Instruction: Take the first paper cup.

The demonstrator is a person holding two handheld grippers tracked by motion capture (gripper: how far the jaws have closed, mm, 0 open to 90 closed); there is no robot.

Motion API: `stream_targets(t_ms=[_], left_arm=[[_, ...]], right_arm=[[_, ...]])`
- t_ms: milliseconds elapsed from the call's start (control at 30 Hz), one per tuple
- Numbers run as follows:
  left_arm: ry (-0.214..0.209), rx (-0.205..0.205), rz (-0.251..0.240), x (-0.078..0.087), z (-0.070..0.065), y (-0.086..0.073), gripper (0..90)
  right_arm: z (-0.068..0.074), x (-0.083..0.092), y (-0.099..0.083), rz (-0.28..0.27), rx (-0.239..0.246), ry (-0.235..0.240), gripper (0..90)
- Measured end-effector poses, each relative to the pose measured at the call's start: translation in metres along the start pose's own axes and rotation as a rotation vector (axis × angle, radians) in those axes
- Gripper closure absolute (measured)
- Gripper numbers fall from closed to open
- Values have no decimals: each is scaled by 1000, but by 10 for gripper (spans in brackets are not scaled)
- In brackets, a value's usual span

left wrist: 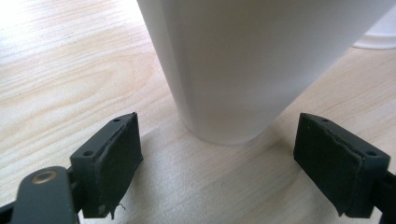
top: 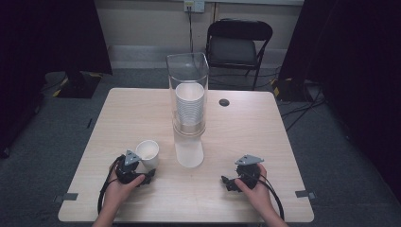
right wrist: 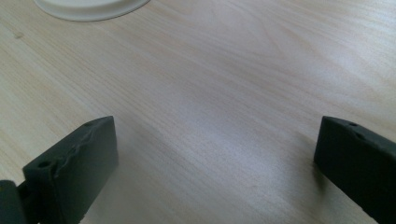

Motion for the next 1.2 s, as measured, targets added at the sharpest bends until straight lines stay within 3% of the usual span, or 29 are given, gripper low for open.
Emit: stream_targets(t_ms=[100, 133, 200, 233, 267, 300, 333, 367, 400, 433, 533, 600, 700, 1033, 1200], left_arm=[[-3, -1, 3, 1, 0, -1, 139], [-3, -3, 4, 0, -1, -1, 139], [-5, -2, 4, 0, -1, -1, 134], [-5, -2, 4, 0, -1, -1, 134], [-5, -2, 4, 0, -1, -1, 134], [-5, -2, 4, 0, -1, -1, 134], [-4, -3, 4, 0, -1, -1, 134], [-4, -3, 4, 0, -1, -1, 134], [-4, -3, 4, 0, -1, -1, 134], [-6, -2, 4, 0, -1, -1, 134], [-4, -2, 4, 0, -1, -1, 134], [-4, -2, 4, 0, -1, -1, 133], [-3, 2, 3, 1, -1, -1, 134], [-2, 3, 3, 1, -1, -1, 133], [-2, 4, 2, 1, -1, -1, 133]], right_arm=[[1, 1, 2, -12, 25, 3, 65], [3, 3, 4, -26, 39, 3, 176], [5, 4, 12, -66, 4, 24, 83], [7, 4, 17, -75, -4, 30, 104], [9, 5, 23, -91, 4, 34, 180], [9, 5, 23, -91, 4, 34, 180], [14, 6, 35, -124, 27, 43, 118], [14, 6, 35, -124, 27, 43, 118], [20, 6, 50, -152, 33, 56, 171], [23, 7, 54, -164, 36, 64, 161], [28, 5, 65, -170, 49, 68, 146], [34, 3, 76, -176, 23, 104, 142], [39, 0, 87, -177, 47, 104, 142], [49, -7, 108, -216, 61, 117, 142], [51, -12, 113, -223, 45, 123, 143]])
Point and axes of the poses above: each handheld gripper's, and its own axes: x roughly backward along the jaws, y roughly out of its top, z roughly to its left, the point moved 4 cm from there along -x, roughly forward along the jaws, and after that the axes turned 6 degrees about x, right-handed, at the moved point
